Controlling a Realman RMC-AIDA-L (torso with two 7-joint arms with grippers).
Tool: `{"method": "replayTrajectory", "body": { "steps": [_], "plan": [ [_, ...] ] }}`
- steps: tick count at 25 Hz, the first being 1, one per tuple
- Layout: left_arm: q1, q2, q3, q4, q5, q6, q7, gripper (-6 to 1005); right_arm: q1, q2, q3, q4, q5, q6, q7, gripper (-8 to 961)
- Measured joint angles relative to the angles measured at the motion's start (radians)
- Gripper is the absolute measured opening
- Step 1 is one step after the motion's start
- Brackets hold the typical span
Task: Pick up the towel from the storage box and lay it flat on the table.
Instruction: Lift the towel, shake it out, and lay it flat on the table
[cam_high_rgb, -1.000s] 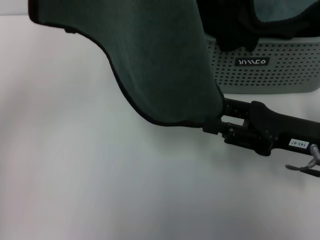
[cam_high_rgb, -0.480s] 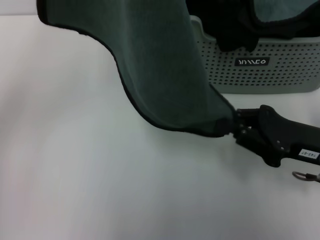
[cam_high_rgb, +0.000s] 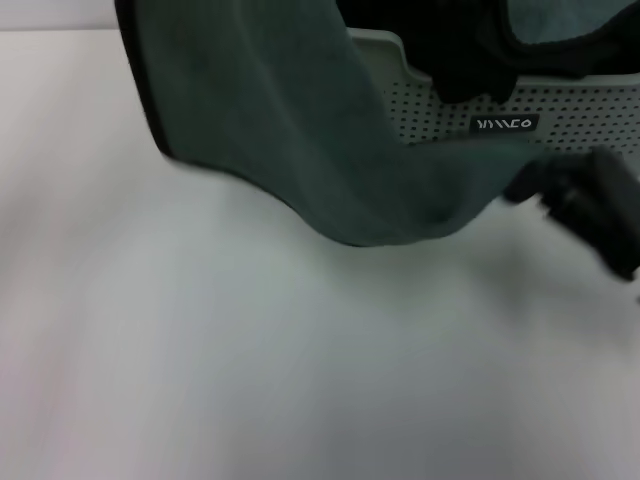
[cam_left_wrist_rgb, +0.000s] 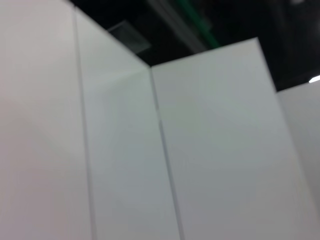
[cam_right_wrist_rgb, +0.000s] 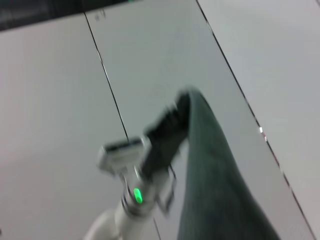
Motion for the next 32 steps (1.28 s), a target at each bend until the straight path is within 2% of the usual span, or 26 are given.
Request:
{"method": "replayTrajectory", "body": {
  "steps": [5, 9, 11, 15, 17, 18, 21, 26, 29, 32],
  "plan": [
    [0.021, 0.007, -0.045, -0.166, 0.041, 0.044, 0.051, 121, 0.018, -0.046, 0.101, -0.004, 0.000, -0.095, 0.029, 2],
    [0.011, 0.031, -0.155, -0.358, 0.084, 0.158, 0.092, 199, 0.074, -0.098, 0.140, -0.007, 0.001, -0.129, 0.089, 2],
    [0.004, 0.061, -0.202, -0.450, 0.110, 0.236, 0.115, 244, 0.102, -0.120, 0.153, -0.008, 0.004, -0.132, 0.118, 3],
    [0.009, 0.139, -0.260, -0.598, 0.179, 0.384, 0.167, 368, 0.158, -0.178, 0.186, -0.039, 0.007, -0.133, 0.182, 3],
    [0.025, 0.166, -0.283, -0.634, 0.208, 0.431, 0.190, 448, 0.172, -0.218, 0.202, -0.076, 0.003, -0.134, 0.215, 3],
    [0.036, 0.172, -0.293, -0.641, 0.217, 0.443, 0.200, 488, 0.176, -0.233, 0.210, -0.087, 0.001, -0.134, 0.226, 3],
    [0.055, 0.165, -0.337, -0.645, 0.224, 0.449, 0.214, 487, 0.213, -0.298, 0.224, -0.109, -0.039, -0.134, 0.277, 3],
    [0.039, 0.145, -0.368, -0.656, 0.233, 0.453, 0.206, 486, 0.363, -0.377, 0.226, -0.095, -0.262, -0.114, 0.324, 4],
    [0.003, 0.128, -0.359, -0.658, 0.266, 0.459, 0.201, 485, 0.444, -0.413, 0.227, -0.094, -0.395, -0.102, 0.360, 4],
    [-0.023, 0.116, -0.359, -0.663, 0.294, 0.465, 0.199, 484, 0.524, -0.428, 0.227, -0.096, -0.540, -0.067, 0.440, 4]
  ]
}}
